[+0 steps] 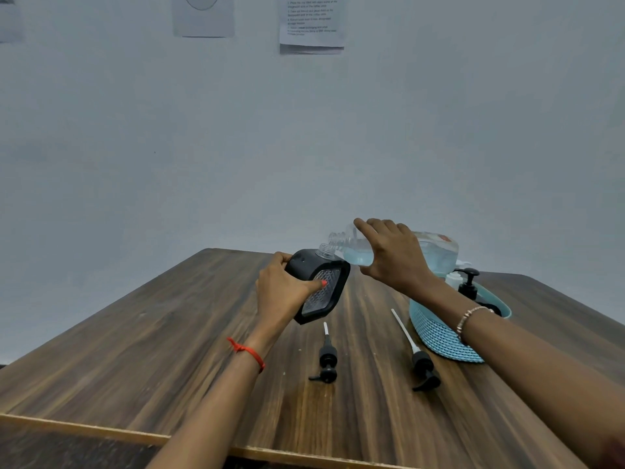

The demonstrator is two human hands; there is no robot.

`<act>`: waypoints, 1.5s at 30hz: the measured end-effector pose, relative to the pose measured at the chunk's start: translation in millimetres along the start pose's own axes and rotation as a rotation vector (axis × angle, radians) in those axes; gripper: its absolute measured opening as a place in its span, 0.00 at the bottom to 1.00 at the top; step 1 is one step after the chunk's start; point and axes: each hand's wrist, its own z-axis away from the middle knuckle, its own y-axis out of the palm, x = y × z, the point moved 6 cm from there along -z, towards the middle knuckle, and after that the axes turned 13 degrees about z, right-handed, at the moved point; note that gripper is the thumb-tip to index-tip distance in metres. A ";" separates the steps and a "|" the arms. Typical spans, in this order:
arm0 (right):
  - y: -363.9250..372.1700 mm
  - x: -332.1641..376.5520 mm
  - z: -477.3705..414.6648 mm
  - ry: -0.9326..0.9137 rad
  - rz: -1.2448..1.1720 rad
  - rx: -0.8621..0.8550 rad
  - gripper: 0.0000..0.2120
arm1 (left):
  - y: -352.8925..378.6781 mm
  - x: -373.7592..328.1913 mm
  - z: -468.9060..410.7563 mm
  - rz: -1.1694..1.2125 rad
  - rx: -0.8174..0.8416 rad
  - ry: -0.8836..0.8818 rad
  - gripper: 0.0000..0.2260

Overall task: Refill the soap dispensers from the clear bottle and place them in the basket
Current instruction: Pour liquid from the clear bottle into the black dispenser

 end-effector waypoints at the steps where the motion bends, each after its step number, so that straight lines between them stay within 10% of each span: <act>1: 0.2 0.1 -0.1 -0.002 0.001 0.003 0.37 | -0.3 0.4 -0.1 0.002 0.000 -0.001 0.23; 45: -2.8 -0.1 7.0 -0.010 0.019 0.001 0.36 | 4.5 7.5 7.2 0.045 0.025 -0.012 0.21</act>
